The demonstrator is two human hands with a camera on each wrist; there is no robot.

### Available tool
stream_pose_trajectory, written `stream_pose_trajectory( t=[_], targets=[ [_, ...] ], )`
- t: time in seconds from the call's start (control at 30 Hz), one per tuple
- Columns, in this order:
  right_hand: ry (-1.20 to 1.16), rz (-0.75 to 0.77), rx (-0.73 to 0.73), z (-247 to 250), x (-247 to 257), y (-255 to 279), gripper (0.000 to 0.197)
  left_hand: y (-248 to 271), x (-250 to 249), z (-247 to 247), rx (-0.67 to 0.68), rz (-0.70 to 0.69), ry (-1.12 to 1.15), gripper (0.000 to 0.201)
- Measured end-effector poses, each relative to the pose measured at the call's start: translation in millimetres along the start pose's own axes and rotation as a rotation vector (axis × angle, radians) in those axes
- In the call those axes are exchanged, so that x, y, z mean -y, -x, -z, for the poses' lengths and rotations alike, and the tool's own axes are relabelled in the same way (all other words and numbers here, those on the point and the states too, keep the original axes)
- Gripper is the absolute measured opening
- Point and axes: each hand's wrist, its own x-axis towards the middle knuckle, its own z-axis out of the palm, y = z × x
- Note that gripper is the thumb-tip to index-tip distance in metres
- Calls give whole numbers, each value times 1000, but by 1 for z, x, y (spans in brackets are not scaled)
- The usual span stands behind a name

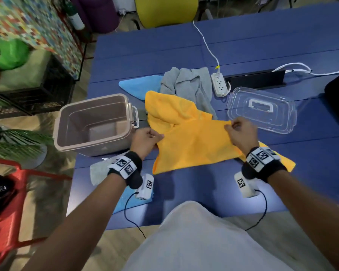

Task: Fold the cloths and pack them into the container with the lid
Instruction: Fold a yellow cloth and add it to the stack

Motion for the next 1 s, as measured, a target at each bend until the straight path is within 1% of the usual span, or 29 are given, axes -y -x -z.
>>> stream_pose_trajectory(
  t=[0.07, 0.13, 0.2, 0.27, 0.33, 0.43, 0.5, 0.63, 0.8, 0.87, 0.9, 0.97, 1.0],
  targets=[
    [13, 54, 93, -20, 14, 16, 16, 6, -7, -21, 21, -33, -11, 21],
    [10, 82, 184, -40, 27, 29, 15, 10, -12, -38, -3, -70, -57, 17],
    [-18, 105, 230, -56, 39, 40, 14, 16, -20, -51, -23, -96, -81, 13],
    [-35, 135, 239, -67, 47, 47, 16, 20, -24, -60, -41, -129, -136, 10],
    [-62, 127, 251, -72, 52, 50, 15, 22, -25, -64, -62, -156, -200, 8],
    [-86, 94, 267, -72, 54, 51, 15, 27, -27, -63, -85, -164, -223, 2],
    [-84, 94, 289, -70, 53, 54, 14, 30, -27, -62, -97, -172, -232, 6],
    [-28, 167, 339, -67, 56, 63, 12, 36, -30, -59, -79, -205, -283, 12],
    [-5, 251, 342, -68, 60, 68, 14, 43, -31, -55, -70, -273, -319, 10],
    [-19, 313, 419, -68, 59, 69, 13, 42, -30, -50, -67, -283, -338, 16],
    [-64, 321, 485, -66, 58, 68, 16, 40, -30, -46, -61, -283, -353, 19],
    [-164, 284, 608, -61, 54, 63, 30, 36, -29, -38, -29, -284, -386, 24],
    [-169, 279, 630, -59, 53, 60, 33, 36, -29, -35, -7, -297, -409, 24]
  ],
)
